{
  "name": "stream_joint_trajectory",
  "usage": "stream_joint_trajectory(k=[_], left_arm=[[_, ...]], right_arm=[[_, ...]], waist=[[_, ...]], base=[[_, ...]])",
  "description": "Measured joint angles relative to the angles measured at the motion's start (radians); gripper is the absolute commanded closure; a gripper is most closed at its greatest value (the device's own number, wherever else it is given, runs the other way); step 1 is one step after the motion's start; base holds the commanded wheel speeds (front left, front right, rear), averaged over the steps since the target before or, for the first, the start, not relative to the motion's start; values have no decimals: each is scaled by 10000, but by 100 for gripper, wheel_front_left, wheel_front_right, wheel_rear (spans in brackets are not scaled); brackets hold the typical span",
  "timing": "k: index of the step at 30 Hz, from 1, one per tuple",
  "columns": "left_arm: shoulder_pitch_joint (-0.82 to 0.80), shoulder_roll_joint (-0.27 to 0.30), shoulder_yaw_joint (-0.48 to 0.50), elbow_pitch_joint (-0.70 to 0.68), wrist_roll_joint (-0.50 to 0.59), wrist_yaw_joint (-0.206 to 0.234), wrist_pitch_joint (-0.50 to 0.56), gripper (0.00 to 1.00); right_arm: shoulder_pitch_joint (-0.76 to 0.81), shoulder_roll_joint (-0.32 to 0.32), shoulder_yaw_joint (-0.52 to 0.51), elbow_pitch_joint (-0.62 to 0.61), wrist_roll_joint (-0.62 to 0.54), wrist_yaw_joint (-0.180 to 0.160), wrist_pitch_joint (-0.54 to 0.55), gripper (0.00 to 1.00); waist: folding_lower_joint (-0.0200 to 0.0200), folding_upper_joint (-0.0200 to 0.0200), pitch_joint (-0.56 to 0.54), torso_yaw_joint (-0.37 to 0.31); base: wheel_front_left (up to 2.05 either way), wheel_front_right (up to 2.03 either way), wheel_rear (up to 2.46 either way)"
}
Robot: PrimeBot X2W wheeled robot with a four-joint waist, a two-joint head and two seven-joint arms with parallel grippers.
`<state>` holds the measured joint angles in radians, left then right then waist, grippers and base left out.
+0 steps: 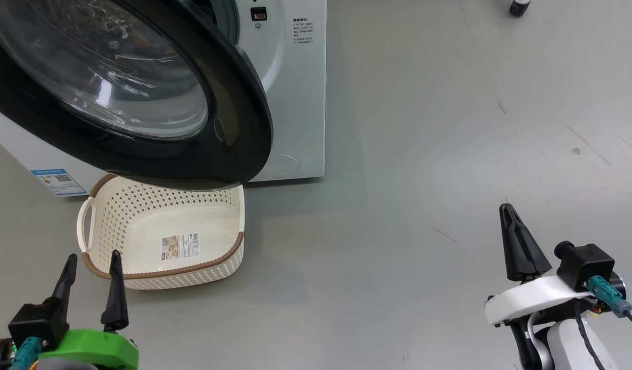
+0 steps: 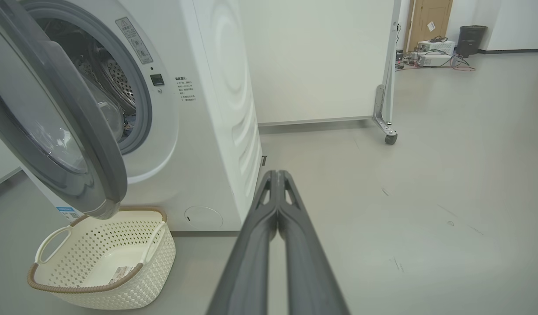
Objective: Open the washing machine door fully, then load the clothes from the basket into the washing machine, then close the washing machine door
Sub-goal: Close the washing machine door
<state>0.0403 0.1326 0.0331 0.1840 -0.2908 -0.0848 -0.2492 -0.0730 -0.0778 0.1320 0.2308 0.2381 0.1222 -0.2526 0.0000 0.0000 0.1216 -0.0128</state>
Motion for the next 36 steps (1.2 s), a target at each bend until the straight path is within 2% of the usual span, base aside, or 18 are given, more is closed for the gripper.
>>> stream_joint_trajectory(k=[6, 11, 17, 21, 28, 36], left_arm=[[0, -142, 67, -4, 84, -27, 0, 0], [-3, -165, 217, -4, 92, -40, 0, 0], [-11, -226, 251, -2, 113, -119, 0, 0], [-80, -276, 119, 13, 182, -155, 0, 0], [-299, -476, -58, 19, 205, -259, -2, 0], [-537, -546, -272, 13, 211, -293, -2, 0]], right_arm=[[-115, 75, -240, -855, 180, 0, -2, 100], [-695, 107, -121, -2061, 288, 0, -2, 100], [-1897, 90, 1340, -3971, 493, 0, -8, 100], [-2436, 31, 2518, -4717, 604, 0, -15, 100], [-2501, -167, 4230, -4681, 1058, 2, -15, 100], [-2499, -535, 5693, -3760, 1267, 2, 270, 100]], waist=[[0, 0, -18, 45], [0, 0, -8, 82], [0, 0, 16, 153], [0, 0, 40, 262], [0, 0, 119, 630], [0, 0, 277, 1167]], base=[[0, 0, 0], [0, 0, 0], [0, 0, 0], [0, 0, 0], [0, 0, 0], [0, 0, 0]])
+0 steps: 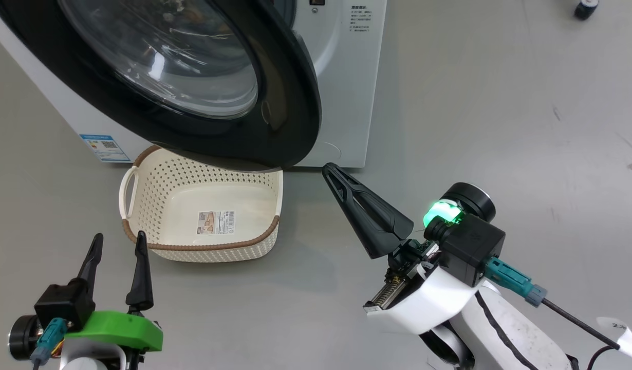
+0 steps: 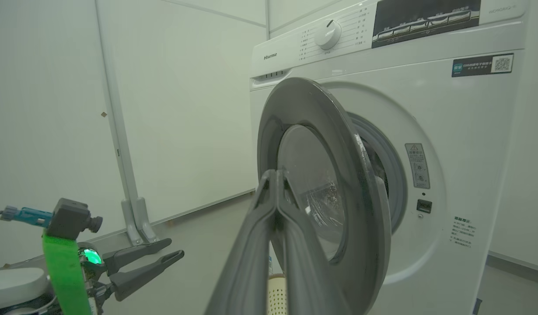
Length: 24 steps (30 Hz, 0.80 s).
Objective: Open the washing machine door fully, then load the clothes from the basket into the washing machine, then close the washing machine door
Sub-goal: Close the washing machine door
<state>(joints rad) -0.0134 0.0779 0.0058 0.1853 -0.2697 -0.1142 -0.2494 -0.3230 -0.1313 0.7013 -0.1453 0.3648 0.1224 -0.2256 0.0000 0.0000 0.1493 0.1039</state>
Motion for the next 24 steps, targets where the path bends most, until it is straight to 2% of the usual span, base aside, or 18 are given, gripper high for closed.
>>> stream_joint_trajectory(k=[5, 24], left_arm=[[-267, -82, -167, -75, 0, -10, 0, 0], [-1387, -384, -1122, -362, -274, -92, -29, 0]], right_arm=[[-23, -176, 121, 738, 111, 0, 314, 100], [-1693, -579, -861, 2309, 305, 0, 1009, 100]], waist=[[0, 0, 237, 466], [0, 0, 1716, 2196]], base=[[0, 0, 0], [0, 0, 0]])
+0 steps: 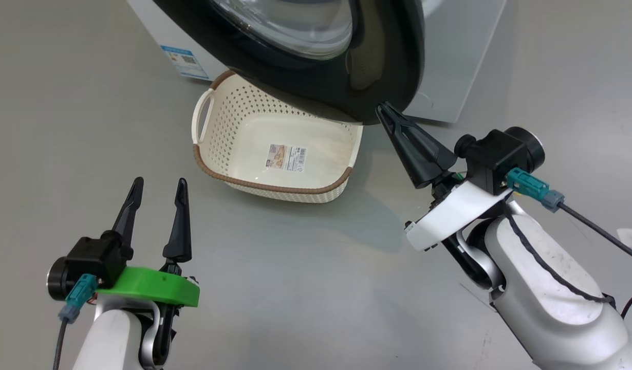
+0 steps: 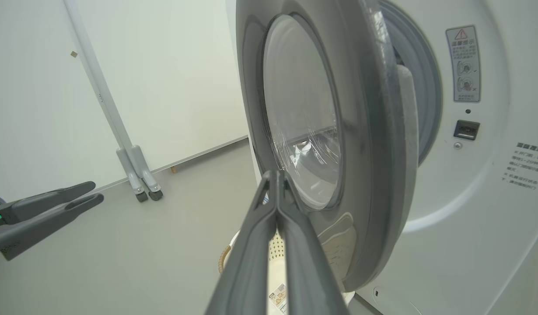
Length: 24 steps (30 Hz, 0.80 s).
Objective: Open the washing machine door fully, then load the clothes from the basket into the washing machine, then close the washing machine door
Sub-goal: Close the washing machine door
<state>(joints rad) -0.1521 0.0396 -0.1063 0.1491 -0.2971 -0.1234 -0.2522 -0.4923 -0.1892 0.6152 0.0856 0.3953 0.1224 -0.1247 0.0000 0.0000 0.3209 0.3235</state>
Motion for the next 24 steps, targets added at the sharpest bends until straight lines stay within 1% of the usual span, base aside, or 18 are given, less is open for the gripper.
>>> stream_joint_trajectory(k=[7, 10, 14, 22, 24], left_arm=[[-339, -88, -276, 46, -230, -6, 0, 0], [-433, -107, -330, 50, -389, -6, 0, 0], [-593, -121, -485, -2, -844, -6, 0, 0], [-766, -144, -514, -94, -1081, -6, 0, 0], [-793, -146, -579, -123, -1085, -6, 0, 0]], right_arm=[[-642, -360, -84, 771, 2, 0, 190, 100], [-981, -372, -142, 1051, 15, 0, 221, 100], [-1351, -339, -556, 1532, 244, 0, 221, 100], [-2279, -336, -1076, 2253, 240, -15, 52, 100], [-2387, -274, -1210, 2441, 267, -104, -21, 100]], waist=[[0, 0, 656, 718], [0, 0, 904, 993], [0, 0, 1212, 1284], [1, 0, 1735, 1468], [1, 0, 1809, 1443]], base=[[0, 0, 0], [0, 0, 0], [0, 0, 0], [0, 0, 0], [0, 0, 0]])
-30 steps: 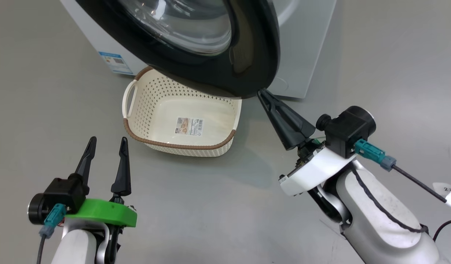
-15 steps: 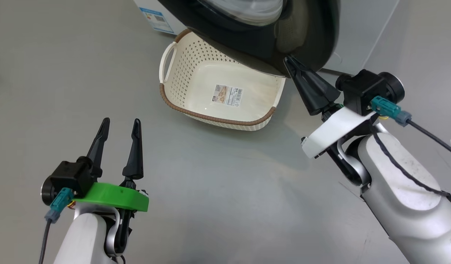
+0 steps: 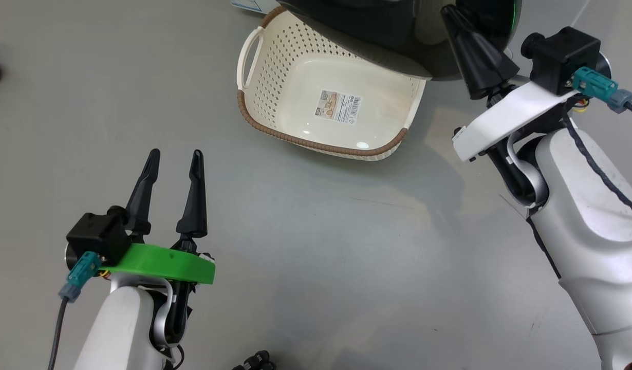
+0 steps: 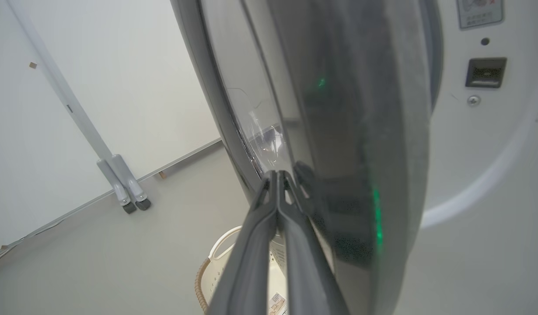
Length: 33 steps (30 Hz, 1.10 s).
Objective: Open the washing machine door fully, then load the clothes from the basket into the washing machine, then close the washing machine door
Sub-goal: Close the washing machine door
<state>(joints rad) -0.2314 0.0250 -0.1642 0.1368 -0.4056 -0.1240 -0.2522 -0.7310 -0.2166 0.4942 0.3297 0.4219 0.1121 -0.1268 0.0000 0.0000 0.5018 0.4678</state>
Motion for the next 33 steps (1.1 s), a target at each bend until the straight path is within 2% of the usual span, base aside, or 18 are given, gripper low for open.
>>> stream_joint_trajectory(k=[10, 15, 26, 33], left_arm=[[-253, -13, -418, -169, -86, -2, 0, 0], [-459, -19, -765, -203, -86, -2, 0, 0], [-827, -27, -1001, -242, -167, -2, 0, 0], [-1024, -31, -1160, -242, -192, -2, 0, 0]], right_arm=[[-1163, 169, -851, 715, 10, -637, -447, 100], [-1886, 290, -1164, 1156, -2, -1060, -560, 100], [-3257, 479, -1296, 2174, -257, -1411, -834, 100], [-3489, 539, -1321, 2767, -376, -1455, -1016, 100]], waist=[[0, 0, 466, -149], [0, 0, 785, -154], [1, 0, 1397, -94], [0, 0, 1479, -102]], base=[[0, 0, 0], [0, 0, 0], [0, 0, 0], [0, 0, 0]])
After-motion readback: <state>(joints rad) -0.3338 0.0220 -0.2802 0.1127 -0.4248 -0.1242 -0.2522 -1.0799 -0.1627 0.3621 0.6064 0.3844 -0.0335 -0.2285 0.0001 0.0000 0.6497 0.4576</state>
